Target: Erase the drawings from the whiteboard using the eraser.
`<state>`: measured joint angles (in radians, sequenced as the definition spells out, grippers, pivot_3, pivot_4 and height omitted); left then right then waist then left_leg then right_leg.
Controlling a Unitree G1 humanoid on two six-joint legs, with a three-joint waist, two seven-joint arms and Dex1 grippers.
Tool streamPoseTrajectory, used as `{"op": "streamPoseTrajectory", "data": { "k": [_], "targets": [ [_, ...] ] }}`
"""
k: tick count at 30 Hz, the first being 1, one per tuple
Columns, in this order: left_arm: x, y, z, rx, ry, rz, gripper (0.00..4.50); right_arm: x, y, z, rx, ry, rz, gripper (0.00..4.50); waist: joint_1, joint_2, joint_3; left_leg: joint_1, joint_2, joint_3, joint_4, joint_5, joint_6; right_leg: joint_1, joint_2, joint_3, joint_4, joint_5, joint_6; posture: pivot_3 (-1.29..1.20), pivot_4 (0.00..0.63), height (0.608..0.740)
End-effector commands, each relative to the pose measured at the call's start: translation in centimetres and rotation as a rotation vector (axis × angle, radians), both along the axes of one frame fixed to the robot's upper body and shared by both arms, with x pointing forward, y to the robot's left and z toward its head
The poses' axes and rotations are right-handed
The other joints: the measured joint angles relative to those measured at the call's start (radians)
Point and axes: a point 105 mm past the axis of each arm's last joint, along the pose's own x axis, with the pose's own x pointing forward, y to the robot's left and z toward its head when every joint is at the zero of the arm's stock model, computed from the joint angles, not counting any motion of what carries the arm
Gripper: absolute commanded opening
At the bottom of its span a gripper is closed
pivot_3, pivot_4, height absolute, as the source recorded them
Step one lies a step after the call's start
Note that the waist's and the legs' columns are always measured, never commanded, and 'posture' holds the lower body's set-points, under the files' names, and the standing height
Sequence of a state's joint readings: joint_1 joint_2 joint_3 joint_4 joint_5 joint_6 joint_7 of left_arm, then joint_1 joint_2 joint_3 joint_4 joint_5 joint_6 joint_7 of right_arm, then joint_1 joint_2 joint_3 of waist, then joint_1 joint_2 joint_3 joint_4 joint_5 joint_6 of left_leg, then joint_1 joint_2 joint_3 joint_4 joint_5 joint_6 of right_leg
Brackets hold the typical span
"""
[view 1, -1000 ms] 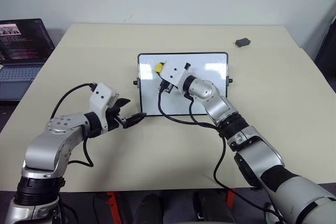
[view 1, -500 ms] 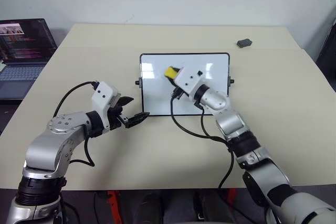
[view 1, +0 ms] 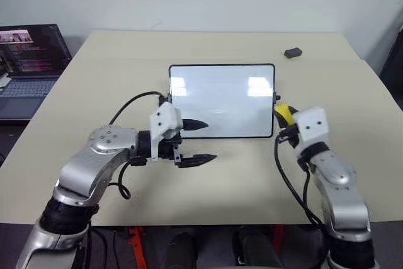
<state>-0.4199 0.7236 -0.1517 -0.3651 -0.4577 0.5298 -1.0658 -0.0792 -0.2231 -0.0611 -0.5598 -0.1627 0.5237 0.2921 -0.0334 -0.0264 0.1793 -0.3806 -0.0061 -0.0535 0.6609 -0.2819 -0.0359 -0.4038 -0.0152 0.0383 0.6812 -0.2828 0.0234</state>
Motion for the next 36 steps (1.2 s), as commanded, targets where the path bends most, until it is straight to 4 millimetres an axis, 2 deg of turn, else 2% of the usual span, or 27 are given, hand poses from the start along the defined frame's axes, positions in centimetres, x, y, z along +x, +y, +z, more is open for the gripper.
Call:
{"op": "streamPoseTrajectory", "data": {
  "k": [1, 4, 8, 12, 18, 25, 36],
  "targets": [
    [-0.3, -1.7, 0.0, 0.044, -0.041, -0.146, 4.5, -0.5, -3.2, -0.6, 0.017, 0.04, -0.151, 0.97, 0.001, 0.0, 0.0, -0.001, 0.0, 0.0, 0.0, 0.0, 0.0, 0.0, 0.0, 0.0, 0.0, 0.0, 0.0, 0.0, 0.15, 0.74],
    [-0.4, -3.8, -0.2, 0.07, -0.04, -0.27, 4.5, -0.7, -5.5, -3.6, 0.092, 0.209, -0.241, 0.97, 0.003, -0.001, 0.0, -0.002, -0.001, 0.001, 0.001, 0.0, 0.0, -0.001, 0.0, 0.001, -0.001, 0.0, 0.0, 0.0, 0.15, 0.74],
    [-0.2, -5.5, -0.3, 0.074, -0.056, -0.345, 4.5, -0.7, -7.1, -4.9, 0.167, 0.288, -0.3, 0.97, 0.002, 0.0, 0.0, -0.002, -0.001, 0.001, 0.001, 0.0, 0.0, -0.001, 0.001, 0.001, -0.001, 0.0, 0.001, 0.0, 0.15, 0.74],
    [-0.2, -6.5, -0.6, 0.077, -0.078, -0.365, 4.5, -0.2, -7.7, -5.0, 0.179, 0.293, -0.307, 0.97, -0.003, 0.0, 0.0, -0.002, 0.0, 0.002, 0.001, 0.0, 0.001, -0.001, 0.001, 0.002, -0.001, 0.0, 0.001, 0.0, 0.15, 0.74],
    [0.1, -6.2, -0.6, 0.07, -0.091, -0.309, 4.5, 1.0, -7.6, -4.1, 0.176, 0.283, -0.275, 0.97, 0.0, 0.0, 0.0, -0.002, 0.0, 0.001, 0.001, 0.0, 0.001, -0.001, 0.001, 0.002, 0.0, 0.0, 0.001, 0.0, 0.15, 0.74],
    [0.4, -6.5, -0.3, 0.027, -0.091, -0.244, 4.5, 1.6, -8.9, -5.0, 0.195, 0.341, -0.292, 0.97, 0.002, 0.0, 0.0, -0.002, -0.001, 0.001, 0.001, 0.0, 0.001, -0.001, 0.0, 0.002, 0.0, 0.0, 0.001, 0.0, 0.15, 0.74],
    [0.3, -7.1, -0.1, -0.014, -0.079, -0.226, 4.5, 1.8, -9.5, -5.7, 0.291, 0.392, -0.301, 0.97, 0.002, 0.0, 0.0, -0.002, -0.001, 0.001, 0.001, 0.0, 0.001, 0.0, 0.0, 0.002, 0.0, 0.0, 0.001, 0.0, 0.15, 0.74]
  ]
}}
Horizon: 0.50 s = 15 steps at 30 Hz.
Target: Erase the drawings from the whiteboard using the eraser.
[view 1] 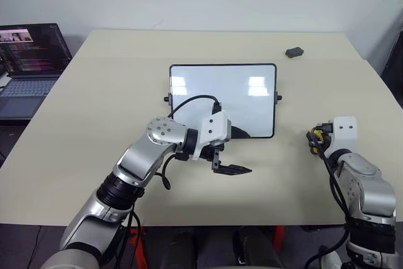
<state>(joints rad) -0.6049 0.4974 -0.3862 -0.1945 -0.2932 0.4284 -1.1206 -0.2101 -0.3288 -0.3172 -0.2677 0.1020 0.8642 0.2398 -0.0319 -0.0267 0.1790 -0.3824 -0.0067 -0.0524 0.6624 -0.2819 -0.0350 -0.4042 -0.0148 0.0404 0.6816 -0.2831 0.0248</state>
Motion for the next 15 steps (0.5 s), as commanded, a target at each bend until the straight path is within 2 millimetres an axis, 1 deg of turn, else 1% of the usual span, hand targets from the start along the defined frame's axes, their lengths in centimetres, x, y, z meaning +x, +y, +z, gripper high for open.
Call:
{"op": "streamPoseTrajectory", "data": {
  "k": [1, 2, 5, 10, 12, 15],
  "targets": [
    [-0.2, -0.1, 1.1, -0.041, -0.034, -0.004, 4.5, -0.2, -0.7, -0.2, 0.026, 0.011, -0.03, 1.32, 0.0, 0.0, 0.0, 0.0, 0.0, 0.0, 0.0, 0.0, 0.0, 0.0, 0.0, 0.0, 0.0, 0.0, 0.0, 0.0, 0.15, 0.74],
    [-0.2, -0.1, 1.1, -0.044, -0.033, -0.003, 4.5, -0.2, -0.8, -0.2, 0.027, 0.011, -0.031, 1.7, 0.001, 0.0, 0.0, 0.0, 0.0, 0.0, 0.0, 0.0, 0.0, 0.0, 0.0, 0.0, 0.0, 0.0, 0.0, 0.0, 0.15, 0.74],
    [-0.1, -0.2, 1.0, -0.046, -0.03, 0.002, 4.5, -0.3, -0.9, -0.3, 0.025, 0.014, -0.025, 2.56, 0.001, 0.0, 0.0, 0.0, 0.0, 0.0, 0.0, 0.0, 0.0, 0.0, 0.0, 0.0, 0.0, 0.0, 0.0, 0.0, 0.15, 0.74],
    [0.0, 0.2, 0.8, -0.046, -0.025, 0.02, 4.5, 0.1, -1.2, 0.2, 0.02, -0.02, -0.03, 4.45, -0.001, 0.0, 0.0, 0.0, 0.0, 0.0, 0.0, 0.0, 0.0, 0.0, 0.0, 0.0, 0.0, 0.0, 0.0, 0.0, 0.15, 0.74],
    [0.1, 0.4, 0.7, -0.05, -0.02, 0.034, 4.5, 0.3, -0.9, 0.9, 0.002, -0.06, -0.007, 4.48, -0.001, 0.001, 0.0, 0.0, 0.0, 0.0, 0.0, 0.0, 0.0, 0.0, 0.0, 0.0, 0.0, 0.0, 0.0, 0.0, 0.15, 0.74],
    [0.4, 1.0, 0.7, -0.072, -0.014, 0.087, 4.5, 0.3, 0.3, 3.1, -0.002, -0.17, 0.047, 4.48, -0.001, 0.001, 0.0, 0.0, 0.0, 0.0, 0.0, 0.0, 0.0, 0.0, 0.0, 0.0, 0.0, 0.0, 0.0, 0.0, 0.15, 0.74]
  ]
}}
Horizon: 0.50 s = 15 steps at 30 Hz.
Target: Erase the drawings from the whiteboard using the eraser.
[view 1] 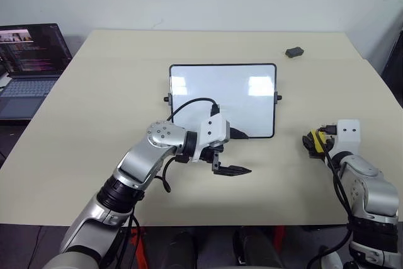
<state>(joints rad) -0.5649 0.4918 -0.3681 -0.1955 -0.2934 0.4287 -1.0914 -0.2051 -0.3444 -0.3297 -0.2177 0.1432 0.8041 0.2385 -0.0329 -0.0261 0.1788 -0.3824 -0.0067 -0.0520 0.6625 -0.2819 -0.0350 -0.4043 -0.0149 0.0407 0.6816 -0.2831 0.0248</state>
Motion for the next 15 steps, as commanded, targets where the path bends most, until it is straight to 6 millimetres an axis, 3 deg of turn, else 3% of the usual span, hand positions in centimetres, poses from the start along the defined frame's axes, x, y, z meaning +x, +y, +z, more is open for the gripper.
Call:
{"op": "streamPoseTrajectory", "data": {
  "k": [1, 3, 6, 10, 12, 15],
  "targets": [
    [0.5, 1.0, 1.4, -0.067, -0.035, 0.074, 4.5, 0.0, 1.2, 4.3, -0.022, -0.195, 0.06, 4.48, 0.0, 0.0, 0.0, 0.0, 0.0, 0.0, 0.0, 0.0, 0.0, 0.0, 0.0, 0.0, 0.0, 0.0, 0.0, 0.0, 0.15, 0.74],
    [1.6, 2.7, 2.0, -0.137, -0.028, 0.209, 4.5, -0.9, 2.0, 6.5, -0.04, -0.317, 0.086, 4.48, 0.0, 0.0, 0.0, 0.0, 0.0, 0.0, 0.0, 0.0, 0.0, 0.0, 0.0, 0.0, 0.0, 0.0, 0.0, 0.0, 0.15, 0.74],
    [3.5, 5.9, 2.8, -0.271, -0.025, 0.472, 4.5, -2.9, 3.0, 8.0, -0.096, -0.451, 0.102, 4.48, 0.003, 0.0, 0.0, -0.001, 0.001, -0.002, -0.001, 0.0, 0.0, 0.0, 0.0, -0.001, -0.001, 0.0, 0.0, 0.0, 0.15, 0.74],
    [3.4, 10.1, 2.6, -0.393, -0.008, 0.758, 4.5, -5.6, 4.6, 6.3, -0.137, -0.516, 0.122, 4.48, 0.004, 0.0, -0.001, -0.001, 0.0, -0.002, 0.0, 0.0, 0.0, 0.0, -0.002, -0.001, -0.001, -0.001, 0.001, 0.0, 0.15, 0.74],
    [2.9, 10.6, 2.5, -0.424, -0.034, 0.846, 4.5, -6.5, 3.9, 5.3, -0.128, -0.536, 0.079, 4.48, 0.004, 0.0, -0.001, -0.001, 0.0, -0.001, 0.0, 0.0, 0.0, 0.0, -0.003, -0.001, -0.001, -0.001, 0.001, 0.0, 0.15, 0.74],
    [1.6, 13.3, 1.7, -0.461, -0.122, 1.066, 4.5, -8.1, 4.5, 3.5, -0.122, -0.55, 0.085, 4.48, 0.004, 0.0, -0.003, 0.0, -0.001, 0.0, 0.001, 0.0, 0.0, 0.001, -0.004, 0.0, -0.001, 0.001, 0.003, 0.0, 0.15, 0.74]
  ]
}}
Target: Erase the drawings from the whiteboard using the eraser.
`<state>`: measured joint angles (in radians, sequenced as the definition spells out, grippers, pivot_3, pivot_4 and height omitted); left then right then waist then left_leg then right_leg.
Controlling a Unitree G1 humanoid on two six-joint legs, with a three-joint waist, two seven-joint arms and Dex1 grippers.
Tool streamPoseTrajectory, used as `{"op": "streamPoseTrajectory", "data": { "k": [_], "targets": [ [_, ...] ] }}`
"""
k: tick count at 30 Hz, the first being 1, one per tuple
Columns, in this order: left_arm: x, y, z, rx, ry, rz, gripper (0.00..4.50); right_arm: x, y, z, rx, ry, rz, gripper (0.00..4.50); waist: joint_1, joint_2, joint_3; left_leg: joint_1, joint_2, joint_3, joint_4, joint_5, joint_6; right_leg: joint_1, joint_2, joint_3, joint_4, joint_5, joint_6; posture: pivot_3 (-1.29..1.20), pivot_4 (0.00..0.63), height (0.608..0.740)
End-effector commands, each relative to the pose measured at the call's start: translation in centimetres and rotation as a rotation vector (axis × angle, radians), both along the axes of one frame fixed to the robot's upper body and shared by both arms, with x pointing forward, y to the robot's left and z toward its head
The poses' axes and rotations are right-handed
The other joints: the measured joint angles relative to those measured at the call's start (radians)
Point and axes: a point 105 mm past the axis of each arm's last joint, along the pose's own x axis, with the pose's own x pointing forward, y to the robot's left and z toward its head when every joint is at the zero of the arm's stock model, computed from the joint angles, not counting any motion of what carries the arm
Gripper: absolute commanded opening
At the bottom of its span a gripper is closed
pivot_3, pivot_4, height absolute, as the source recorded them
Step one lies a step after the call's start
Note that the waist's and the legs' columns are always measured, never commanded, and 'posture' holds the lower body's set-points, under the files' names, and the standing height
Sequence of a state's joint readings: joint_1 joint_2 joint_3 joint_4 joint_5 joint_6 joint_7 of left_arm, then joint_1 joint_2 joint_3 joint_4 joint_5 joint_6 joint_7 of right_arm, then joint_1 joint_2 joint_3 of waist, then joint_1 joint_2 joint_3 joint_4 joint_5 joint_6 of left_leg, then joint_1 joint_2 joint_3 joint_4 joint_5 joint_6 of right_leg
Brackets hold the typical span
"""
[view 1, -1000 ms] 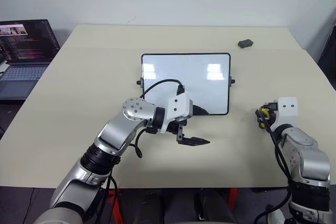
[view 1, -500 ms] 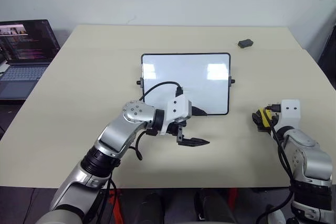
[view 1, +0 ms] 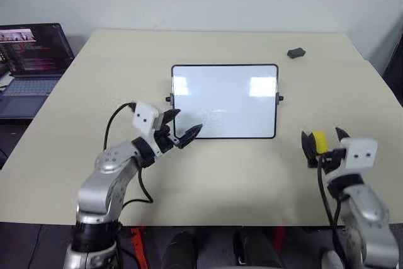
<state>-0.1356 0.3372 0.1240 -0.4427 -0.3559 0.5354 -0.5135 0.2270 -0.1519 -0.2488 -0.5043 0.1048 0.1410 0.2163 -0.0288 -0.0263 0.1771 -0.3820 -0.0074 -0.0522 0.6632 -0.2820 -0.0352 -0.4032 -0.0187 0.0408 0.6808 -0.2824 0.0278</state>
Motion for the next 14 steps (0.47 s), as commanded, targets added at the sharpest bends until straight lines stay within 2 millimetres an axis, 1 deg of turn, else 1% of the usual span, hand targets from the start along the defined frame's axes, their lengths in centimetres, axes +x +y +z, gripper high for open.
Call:
{"op": "streamPoseTrajectory", "data": {
  "k": [1, 3, 5, 7, 9, 12, 14],
  "targets": [
    [-1.3, 3.2, 0.6, 0.007, -0.102, 0.242, 4.5, -1.5, 0.4, -0.5, 0.006, -0.069, 0.024, 4.48, 0.0, 0.0, -0.001, 0.001, 0.0, 0.0, 0.0, 0.0, 0.0, 0.0, 0.0, 0.0, 0.0, 0.0, 0.0, 0.0, 0.15, 0.74],
    [-1.8, 4.7, -0.3, 0.003, -0.098, 0.345, 4.5, -1.8, -0.1, -2.1, 0.061, -0.036, 0.014, 4.48, -0.003, 0.0, -0.002, 0.003, 0.001, 0.001, -0.001, 0.0, 0.0, 0.002, 0.001, 0.0, 0.0, 0.0, 0.0, 0.0, 0.15, 0.74],
    [-2.1, 5.6, -0.4, 0.005, -0.118, 0.417, 4.5, -1.9, 0.1, -2.9, 0.06, -0.018, 0.032, 4.48, 0.0, 0.0, -0.002, 0.004, 0.001, 0.0, -0.001, 0.0, 0.0, 0.004, 0.001, -0.001, 0.0, 0.0, -0.001, 0.0, 0.15, 0.74],
    [-2.0, 5.7, -0.3, 0.001, -0.132, 0.444, 4.5, -1.8, 0.5, -2.9, 0.034, -0.016, 0.069, 4.48, 0.001, 0.0, -0.001, 0.008, 0.0, 0.0, 0.0, 0.0, 0.0, 0.008, 0.001, -0.001, 0.0, 0.0, -0.001, 0.0, 0.15, 0.74],
    [-1.8, 5.5, -0.5, 0.001, -0.128, 0.449, 4.5, -1.8, 1.1, -3.3, 0.001, -0.005, 0.106, 4.48, 0.002, 0.0, -0.002, 0.018, 0.0, 0.0, -0.001, 0.0, 0.001, 0.019, 0.001, 0.0, -0.002, -0.004, 0.003, 0.0, 0.15, 0.74],
    [-1.7, 5.1, -0.7, -0.002, -0.122, 0.465, 4.5, -1.9, 1.6, -3.9, -0.02, 0.022, 0.147, 4.48, 0.002, -0.001, -0.002, 0.019, 0.0, 0.0, -0.001, 0.0, 0.001, 0.02, 0.001, -0.001, -0.002, -0.005, 0.004, 0.0, 0.15, 0.74],
    [-1.3, 4.7, -0.5, -0.012, -0.128, 0.467, 4.5, -1.4, 1.2, -3.7, -0.023, 0.021, 0.144, 4.48, 0.002, -0.001, -0.002, 0.019, 0.0, 0.0, -0.001, 0.0, 0.001, 0.019, 0.001, -0.001, -0.002, -0.005, 0.003, 0.0, 0.15, 0.74]
  ]
}}
